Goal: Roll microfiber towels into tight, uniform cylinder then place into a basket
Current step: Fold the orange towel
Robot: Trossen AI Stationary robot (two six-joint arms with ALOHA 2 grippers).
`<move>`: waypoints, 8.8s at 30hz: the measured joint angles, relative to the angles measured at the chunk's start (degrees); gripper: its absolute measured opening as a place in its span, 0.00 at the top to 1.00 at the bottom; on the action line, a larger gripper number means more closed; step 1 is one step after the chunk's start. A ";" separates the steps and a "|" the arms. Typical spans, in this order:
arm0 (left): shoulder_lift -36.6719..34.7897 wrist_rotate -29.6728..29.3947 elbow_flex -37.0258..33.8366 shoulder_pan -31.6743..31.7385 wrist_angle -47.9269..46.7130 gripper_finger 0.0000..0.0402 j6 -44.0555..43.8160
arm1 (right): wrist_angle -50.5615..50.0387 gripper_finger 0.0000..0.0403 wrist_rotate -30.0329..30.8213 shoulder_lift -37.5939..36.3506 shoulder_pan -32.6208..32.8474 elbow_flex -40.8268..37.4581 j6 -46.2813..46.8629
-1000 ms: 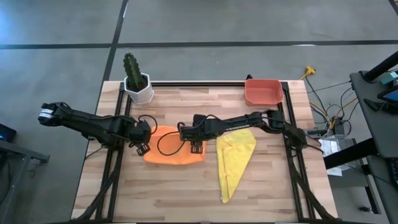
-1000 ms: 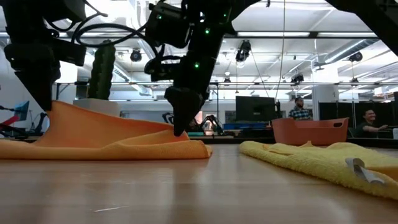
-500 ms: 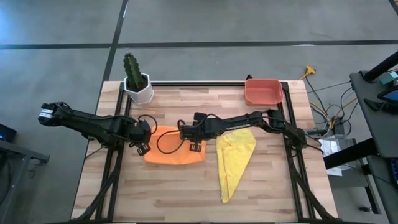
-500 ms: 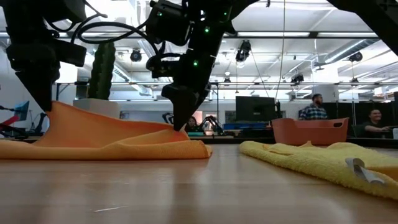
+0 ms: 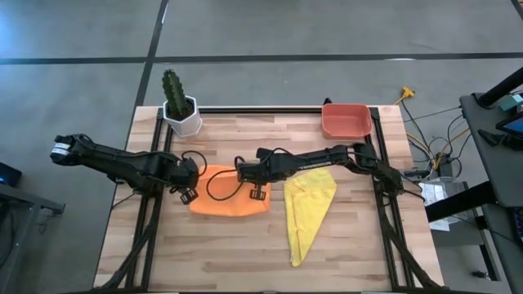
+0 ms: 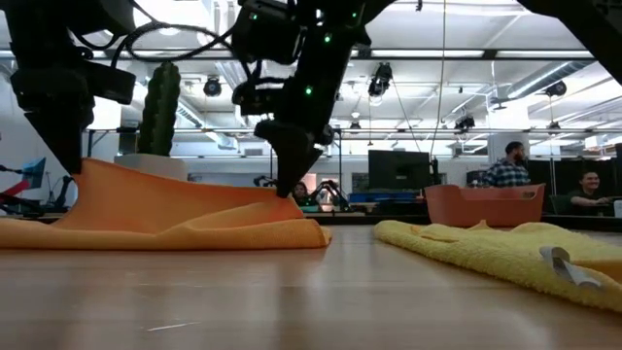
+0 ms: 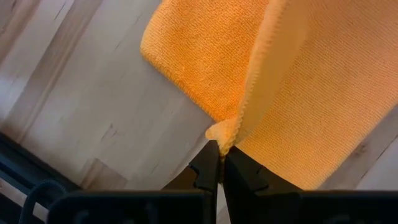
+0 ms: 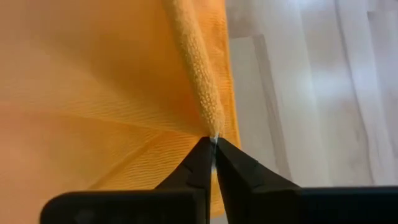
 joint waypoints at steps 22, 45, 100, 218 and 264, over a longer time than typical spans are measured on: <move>-9.17 5.33 2.72 -0.02 -2.21 1.00 1.62 | 2.84 0.98 -38.31 -15.40 -0.35 0.04 13.11; -12.50 20.56 4.00 -0.01 -4.82 1.00 2.06 | 7.66 0.98 -56.84 -2.72 1.37 -0.02 10.34; 2.46 -9.55 -4.85 3.77 9.42 1.00 6.02 | -9.82 0.98 -15.82 -0.47 -6.73 -0.22 -0.46; 20.17 -3.78 23.82 -6.45 28.04 0.99 -14.44 | 8.89 0.86 -22.62 -53.44 -2.10 -52.11 12.55; 12.40 13.55 -0.07 -6.48 21.93 1.00 28.54 | 6.67 0.56 -15.98 -49.19 6.78 -43.21 36.20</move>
